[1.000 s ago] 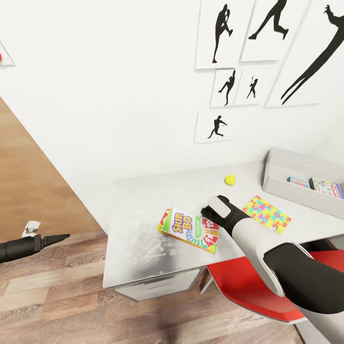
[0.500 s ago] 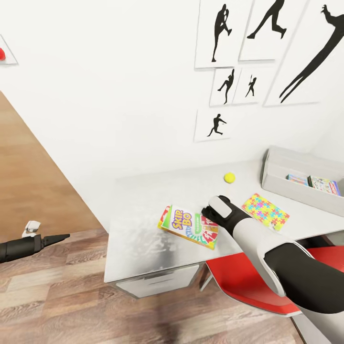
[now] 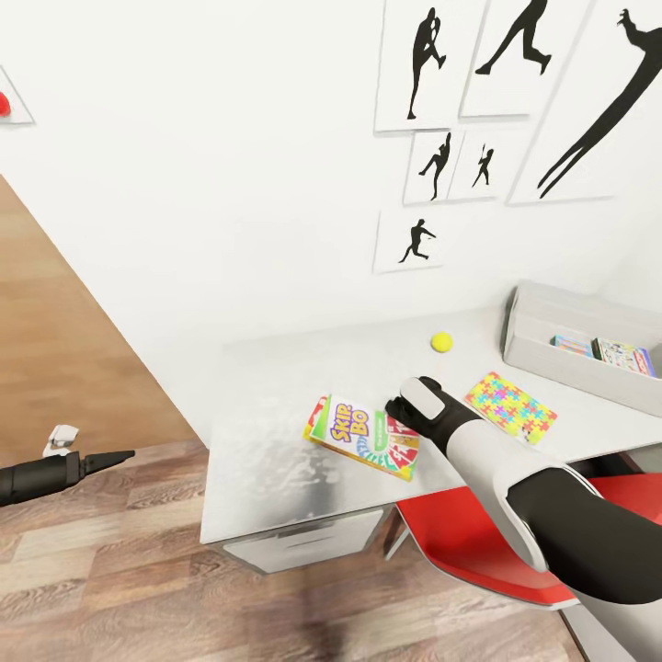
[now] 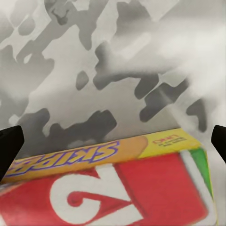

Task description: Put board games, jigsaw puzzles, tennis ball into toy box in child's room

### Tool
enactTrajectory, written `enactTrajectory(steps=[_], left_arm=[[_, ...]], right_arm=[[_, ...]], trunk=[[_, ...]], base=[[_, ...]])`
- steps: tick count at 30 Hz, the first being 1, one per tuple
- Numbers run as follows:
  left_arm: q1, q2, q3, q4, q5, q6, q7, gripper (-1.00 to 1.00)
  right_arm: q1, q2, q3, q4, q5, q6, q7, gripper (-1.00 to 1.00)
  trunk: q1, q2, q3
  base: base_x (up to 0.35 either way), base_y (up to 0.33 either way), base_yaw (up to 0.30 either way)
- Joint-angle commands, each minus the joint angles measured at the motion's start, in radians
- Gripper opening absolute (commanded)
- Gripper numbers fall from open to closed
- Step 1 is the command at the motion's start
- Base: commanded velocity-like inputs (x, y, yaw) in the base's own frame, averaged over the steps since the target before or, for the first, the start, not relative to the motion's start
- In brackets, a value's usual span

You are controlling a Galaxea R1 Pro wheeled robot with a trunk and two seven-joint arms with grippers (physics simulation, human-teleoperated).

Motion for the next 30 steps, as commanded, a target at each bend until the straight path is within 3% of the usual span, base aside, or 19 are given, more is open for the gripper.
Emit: enactTrajectory(steps=[1, 30], left_arm=[[-0.001, 0.0, 0.0, 0.0, 0.001, 0.011, -0.003, 1.0], [-0.001, 0.0, 0.0, 0.0, 0.001, 0.011, -0.003, 1.0]], right_arm=[[-0.001, -0.001, 0.007, -0.001, -0.003, 0.007, -0.005, 1.0], [0.019, -0.006, 0.0, -0.001, -0.003, 0.008, -0.005, 1.0]], trunk=[[0.001, -0.002, -0.002], [0.001, -0.002, -0.002]], base=[[0.0, 0.0, 0.0], [-0.025, 0.014, 0.0]])
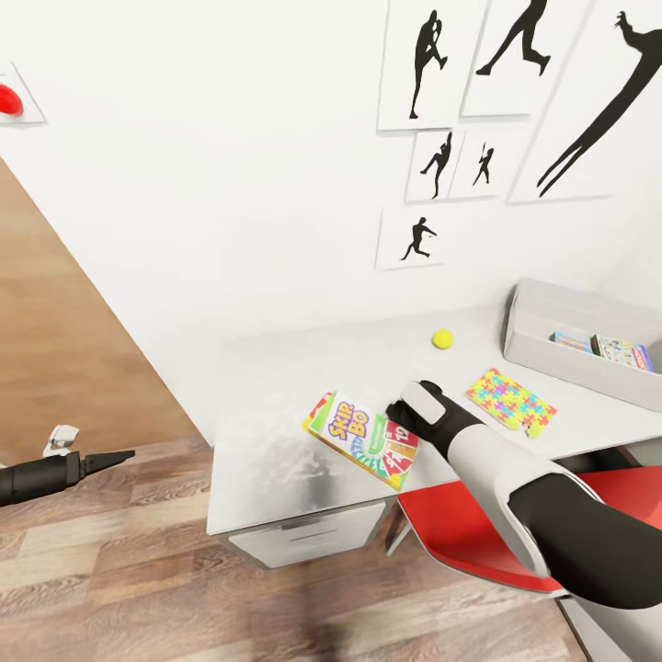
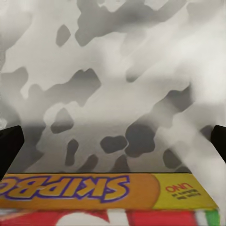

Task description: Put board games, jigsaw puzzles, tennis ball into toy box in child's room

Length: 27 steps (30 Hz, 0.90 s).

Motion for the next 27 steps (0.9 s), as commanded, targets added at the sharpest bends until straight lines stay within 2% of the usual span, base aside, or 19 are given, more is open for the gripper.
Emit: enactTrajectory(steps=[1, 8, 17, 27], left_arm=[[-0.001, 0.0, 0.0, 0.0, 0.001, 0.011, -0.003, 1.0], [-0.001, 0.0, 0.0, 0.0, 0.001, 0.011, -0.003, 1.0], [-0.001, 0.0, 0.0, 0.0, 0.001, 0.011, -0.002, 1.0], [-0.001, 0.0, 0.0, 0.0, 0.001, 0.011, -0.002, 1.0]], right_arm=[[0.0, -0.003, 0.002, 0.011, -0.012, 0.003, -0.004, 1.0], [0.006, 0.003, -0.002, 0.011, -0.014, 0.001, -0.006, 1.0], [0.009, 0.01, -0.054, 0.011, -0.015, 0.003, -0.007, 1.0], [0.009, 0.009, -0.06, 0.011, -0.016, 0.003, -0.007, 1.0]], trunk=[[0.001, -0.001, -0.002], [0.001, -0.001, -0.002], [0.001, -0.001, -0.002], [0.001, -0.001, -0.002]], base=[[0.0, 0.0, 0.0], [0.0, 0.0, 0.0], [-0.095, 0.073, 0.0], [-0.053, 0.018, 0.0]])
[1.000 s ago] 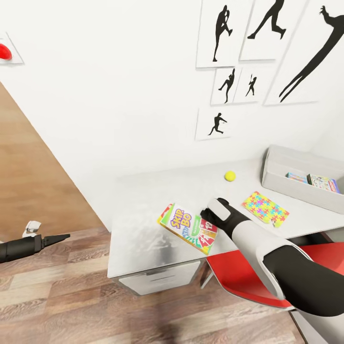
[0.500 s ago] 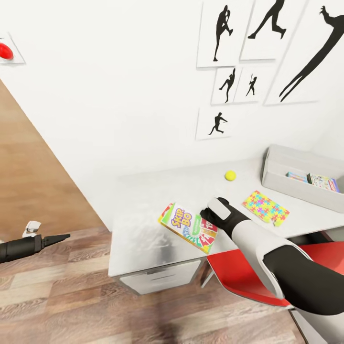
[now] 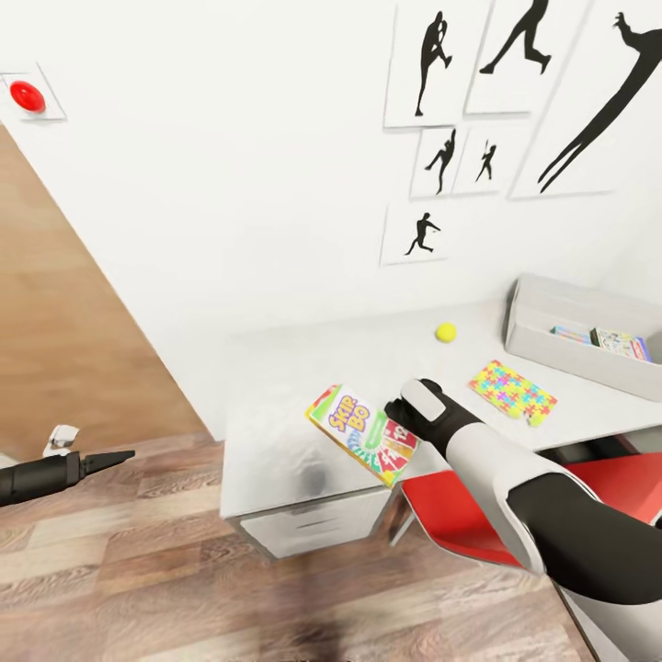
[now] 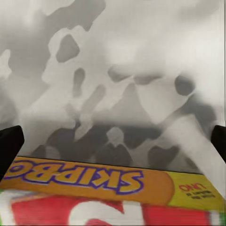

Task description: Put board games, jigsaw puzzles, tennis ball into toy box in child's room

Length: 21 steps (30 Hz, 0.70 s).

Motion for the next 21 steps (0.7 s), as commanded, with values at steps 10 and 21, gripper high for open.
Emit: enactTrajectory(steps=[10, 21], left_arm=[[-0.001, 0.0, 0.0, 0.0, 0.001, 0.011, -0.003, 1.0], [-0.001, -0.001, -0.001, 0.0, 0.001, 0.011, -0.003, 1.0]], right_arm=[[0.014, 0.001, -0.003, 0.01, -0.021, 0.006, -0.004, 1.0], [0.014, 0.001, -0.003, 0.01, -0.021, 0.006, -0.004, 1.0]], trunk=[[0.001, -0.001, -0.002], [0.001, -0.001, -0.002]], base=[[-0.12, 0.117, 0.0], [0.001, 0.112, 0.0]])
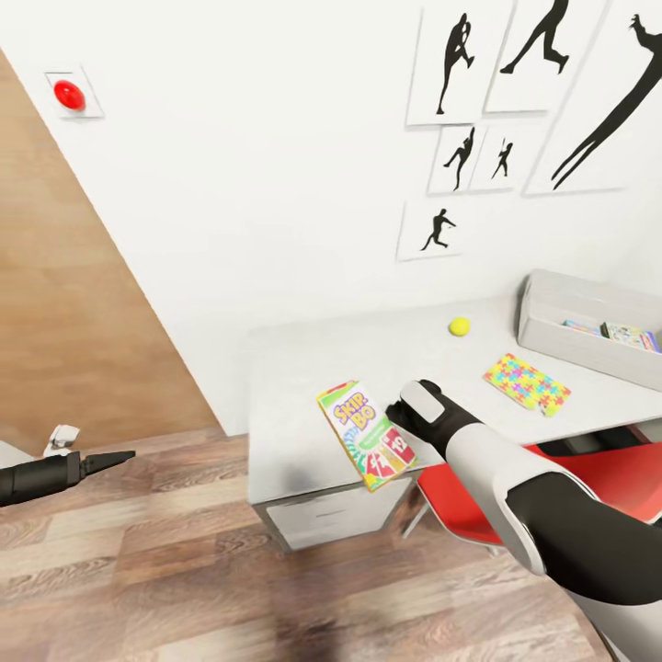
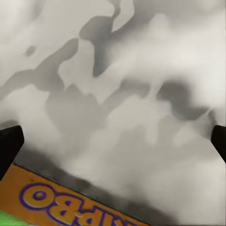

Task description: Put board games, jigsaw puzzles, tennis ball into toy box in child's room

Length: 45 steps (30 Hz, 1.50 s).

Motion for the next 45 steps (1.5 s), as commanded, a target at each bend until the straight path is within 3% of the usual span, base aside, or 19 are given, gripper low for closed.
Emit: enactTrajectory(steps=[1, 45], left_arm=[[-0.001, 0.0, 0.0, 0.0, 0.001, 0.01, -0.003, 1.0], [-0.001, -0.008, -0.001, 0.0, -0.001, 0.01, -0.003, 1.0]], right_arm=[[0.015, 0.0, -0.012, -0.002, -0.037, -0.003, 0.01, 1.0], [0.015, 0.0, -0.011, -0.002, -0.037, -0.001, 0.011, 1.0]], trunk=[[0.001, -0.001, -0.002], [0.001, -0.001, -0.002]], base=[[0.066, 0.113, 0.0], [-0.032, 0.148, 0.0]])
